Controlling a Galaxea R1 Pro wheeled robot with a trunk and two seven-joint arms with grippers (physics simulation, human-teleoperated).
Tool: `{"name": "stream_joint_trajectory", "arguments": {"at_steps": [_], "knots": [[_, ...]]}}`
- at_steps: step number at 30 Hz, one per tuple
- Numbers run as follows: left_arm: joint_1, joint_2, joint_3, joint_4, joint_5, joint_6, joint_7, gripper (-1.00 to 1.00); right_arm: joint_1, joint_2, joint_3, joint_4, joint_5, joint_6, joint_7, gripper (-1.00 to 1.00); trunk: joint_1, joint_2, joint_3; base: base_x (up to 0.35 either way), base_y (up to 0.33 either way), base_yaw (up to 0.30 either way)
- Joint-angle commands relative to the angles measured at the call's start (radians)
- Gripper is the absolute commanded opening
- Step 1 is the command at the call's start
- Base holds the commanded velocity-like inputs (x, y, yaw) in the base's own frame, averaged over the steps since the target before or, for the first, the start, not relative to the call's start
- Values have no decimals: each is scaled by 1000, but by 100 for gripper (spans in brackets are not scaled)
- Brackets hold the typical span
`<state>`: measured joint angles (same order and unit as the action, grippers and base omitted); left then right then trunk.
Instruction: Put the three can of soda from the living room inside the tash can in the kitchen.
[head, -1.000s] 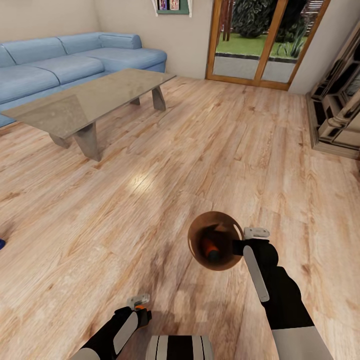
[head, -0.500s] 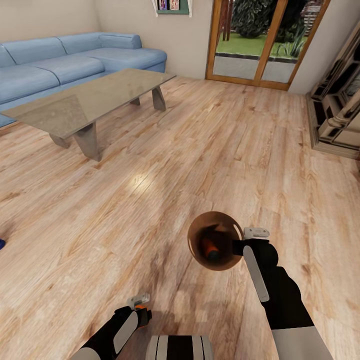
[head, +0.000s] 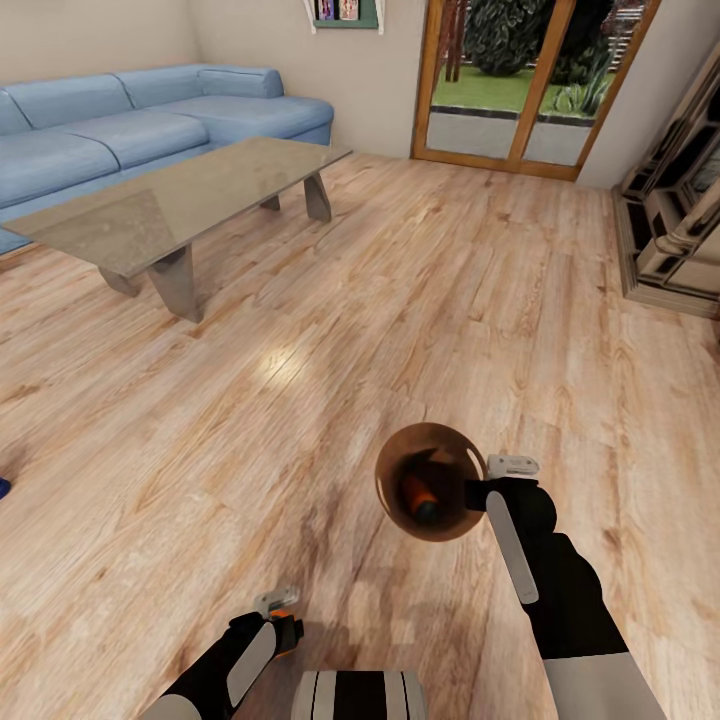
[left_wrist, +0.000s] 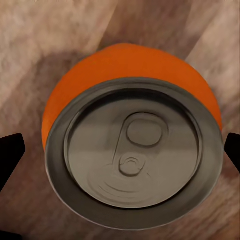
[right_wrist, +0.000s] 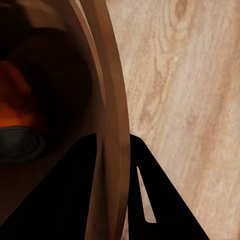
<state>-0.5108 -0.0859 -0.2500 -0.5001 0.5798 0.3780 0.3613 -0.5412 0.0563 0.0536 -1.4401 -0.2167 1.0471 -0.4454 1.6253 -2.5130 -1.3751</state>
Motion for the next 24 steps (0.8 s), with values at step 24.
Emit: {"name": "stream_joint_trajectory", "arguments": {"at_steps": [24], "knots": [[0, 0, 0, -1, 0, -37, -2, 100, 0, 1, 0, 0, -6, 0, 5, -100, 0, 0, 0, 0, 0, 0]]}}
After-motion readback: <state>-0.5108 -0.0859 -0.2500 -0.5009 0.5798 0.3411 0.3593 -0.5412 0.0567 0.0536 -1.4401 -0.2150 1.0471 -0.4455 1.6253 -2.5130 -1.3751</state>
